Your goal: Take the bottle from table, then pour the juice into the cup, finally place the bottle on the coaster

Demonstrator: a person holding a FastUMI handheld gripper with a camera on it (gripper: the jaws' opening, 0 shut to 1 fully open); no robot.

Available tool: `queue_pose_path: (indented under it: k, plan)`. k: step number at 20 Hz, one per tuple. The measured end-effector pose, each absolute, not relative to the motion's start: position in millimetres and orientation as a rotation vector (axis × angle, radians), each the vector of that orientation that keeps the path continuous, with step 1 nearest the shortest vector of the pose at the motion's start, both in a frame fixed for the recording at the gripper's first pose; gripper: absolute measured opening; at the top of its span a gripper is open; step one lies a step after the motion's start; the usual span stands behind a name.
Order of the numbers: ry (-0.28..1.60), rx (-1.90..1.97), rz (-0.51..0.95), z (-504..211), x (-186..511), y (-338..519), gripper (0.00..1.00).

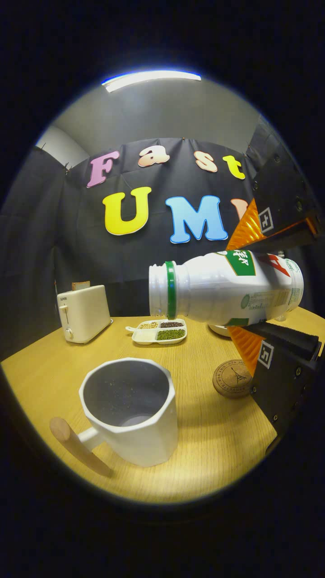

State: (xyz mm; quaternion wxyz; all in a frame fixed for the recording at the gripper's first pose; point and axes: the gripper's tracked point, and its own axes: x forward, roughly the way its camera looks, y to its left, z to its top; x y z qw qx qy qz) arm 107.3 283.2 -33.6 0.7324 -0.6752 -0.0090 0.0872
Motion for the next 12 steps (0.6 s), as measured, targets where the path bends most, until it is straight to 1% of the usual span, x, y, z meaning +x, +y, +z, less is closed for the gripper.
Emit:
queue_pose_path:
  k: [12]
  plan:
    - [0.013, -1.242, 0.168, -40, 112, 267, 0.71]
